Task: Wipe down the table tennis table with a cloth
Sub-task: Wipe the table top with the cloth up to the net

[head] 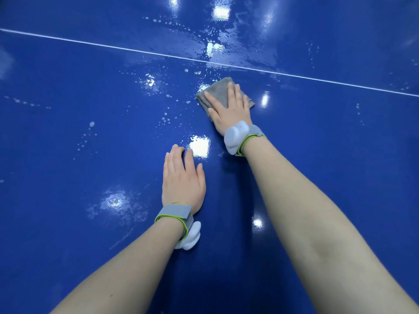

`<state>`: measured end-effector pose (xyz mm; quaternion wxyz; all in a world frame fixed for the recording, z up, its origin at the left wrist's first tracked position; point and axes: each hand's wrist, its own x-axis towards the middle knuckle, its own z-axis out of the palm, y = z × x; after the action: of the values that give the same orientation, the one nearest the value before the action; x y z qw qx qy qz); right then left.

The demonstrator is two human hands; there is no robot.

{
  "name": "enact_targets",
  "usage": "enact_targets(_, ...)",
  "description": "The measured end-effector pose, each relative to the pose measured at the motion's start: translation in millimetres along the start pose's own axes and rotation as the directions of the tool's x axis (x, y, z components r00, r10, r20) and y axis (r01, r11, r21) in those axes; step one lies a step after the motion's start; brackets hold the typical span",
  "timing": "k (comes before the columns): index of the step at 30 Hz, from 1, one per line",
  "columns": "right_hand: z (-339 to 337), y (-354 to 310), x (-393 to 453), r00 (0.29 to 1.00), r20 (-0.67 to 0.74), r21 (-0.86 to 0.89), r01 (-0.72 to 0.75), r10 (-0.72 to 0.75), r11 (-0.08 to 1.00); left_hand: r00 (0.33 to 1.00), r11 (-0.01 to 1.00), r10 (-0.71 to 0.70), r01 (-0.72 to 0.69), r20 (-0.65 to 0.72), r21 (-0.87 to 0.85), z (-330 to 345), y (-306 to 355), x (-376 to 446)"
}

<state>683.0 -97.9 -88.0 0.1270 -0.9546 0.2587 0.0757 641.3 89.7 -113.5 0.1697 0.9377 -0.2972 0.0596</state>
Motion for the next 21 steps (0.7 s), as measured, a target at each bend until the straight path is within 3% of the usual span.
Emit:
enact_targets(2,-2.8,18.3,0.7,0.993,-0.04,0.01,-0.113,0.113,0.994,1.0,1.0,-0.002,0.002,0.002,0.001,-0.4,1.2,0.3)
enact_targets(5,-7.7,42.7,-1.1,0.927,-0.091,0.041,-0.362,0.364,0.931,1.0,1.0,0.002,-0.003,0.021,0.004,-3.0,2.0,1.4)
enact_targets(7,-6.8,44.7,-4.1,0.908,-0.11,-0.015,-0.408,0.404,0.913,0.999,1.0,0.006,-0.007,0.041,0.01,-4.5,1.6,2.1)
enact_targets(10,-3.8,32.4,-5.8,0.945,-0.112,-0.086,-0.318,0.309,0.944,0.998,1.0,0.007,-0.007,0.061,0.003,-5.6,1.5,2.9)
enact_targets(13,1.9,5.2,-14.0,0.991,-0.048,-0.104,-0.132,0.127,0.986,0.996,1.0,-0.009,0.011,0.084,-0.014,-5.7,-0.3,4.2)
enact_targets(17,18.4,-19.5,-47.4,0.997,0.001,-0.142,0.076,-0.077,0.987,0.992,0.997,-0.034,0.042,0.126,-0.062,-6.9,0.6,4.6)
enact_targets(19,17.1,-6.2,-56.5,0.997,0.0,-0.126,0.077,-0.078,0.989,0.988,0.996,-0.015,0.028,0.153,-0.085,-9.9,0.1,5.1)
enact_targets(21,10.9,14.0,-61.7,0.999,-0.022,-0.074,-0.047,0.046,0.996,0.982,0.995,0.04,-0.023,0.183,-0.094,-12.8,-5.3,5.5)
